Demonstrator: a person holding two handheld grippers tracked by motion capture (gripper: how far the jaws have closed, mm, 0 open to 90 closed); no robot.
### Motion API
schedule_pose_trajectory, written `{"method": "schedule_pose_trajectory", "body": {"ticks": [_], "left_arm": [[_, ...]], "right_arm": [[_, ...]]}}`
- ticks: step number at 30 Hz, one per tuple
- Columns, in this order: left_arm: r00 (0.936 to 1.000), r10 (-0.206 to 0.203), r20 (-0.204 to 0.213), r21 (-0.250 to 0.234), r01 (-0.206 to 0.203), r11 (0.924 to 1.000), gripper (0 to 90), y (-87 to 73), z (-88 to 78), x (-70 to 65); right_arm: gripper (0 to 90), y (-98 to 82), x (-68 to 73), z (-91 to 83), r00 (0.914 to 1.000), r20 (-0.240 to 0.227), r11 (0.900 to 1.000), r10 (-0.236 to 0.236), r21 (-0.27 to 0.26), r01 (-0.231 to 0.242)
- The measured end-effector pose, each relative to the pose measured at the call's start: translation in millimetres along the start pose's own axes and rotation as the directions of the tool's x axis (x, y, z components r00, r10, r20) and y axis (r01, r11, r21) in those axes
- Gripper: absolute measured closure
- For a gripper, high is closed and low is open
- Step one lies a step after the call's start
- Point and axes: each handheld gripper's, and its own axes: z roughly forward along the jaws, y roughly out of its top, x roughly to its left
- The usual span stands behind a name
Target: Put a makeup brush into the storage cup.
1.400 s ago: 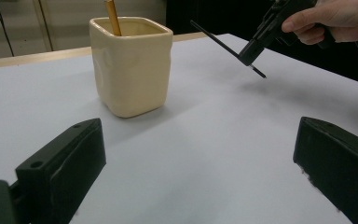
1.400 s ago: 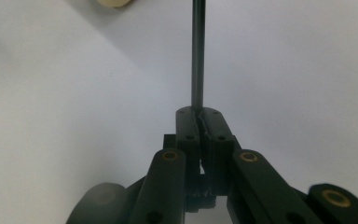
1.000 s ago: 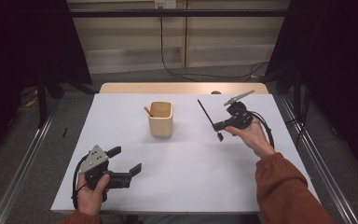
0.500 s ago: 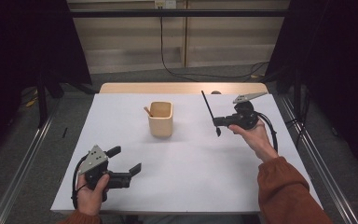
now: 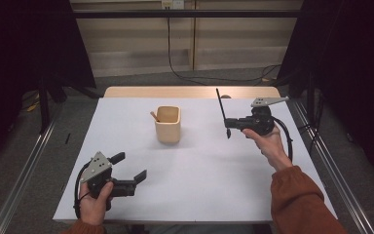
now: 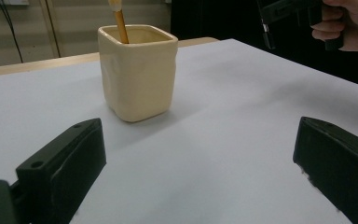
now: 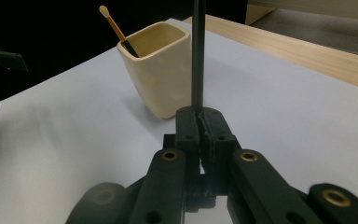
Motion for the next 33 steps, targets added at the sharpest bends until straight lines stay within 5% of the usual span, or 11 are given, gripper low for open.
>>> {"method": "schedule_pose_trajectory", "body": {"ticks": [17, 33], "left_arm": [[0.9999, -0.001, -0.012, -0.006, 0.001, 1.0, 2.2, 1.4, -1.0, 0.0], [1.0, 0.002, -0.009, -0.008, -0.002, 1.0, 2.1, 0.5, -2.4, -0.3]], "right_arm": [[86.3, -6.6, 20.1, -9.1, 0.9993, -0.036, 1.0, -0.014, -0.016, 0.014], [86.3, -16.6, 47.6, -14.3, 0.9944, -0.093, 0.998, -0.049, 0.034, 0.052]]}}
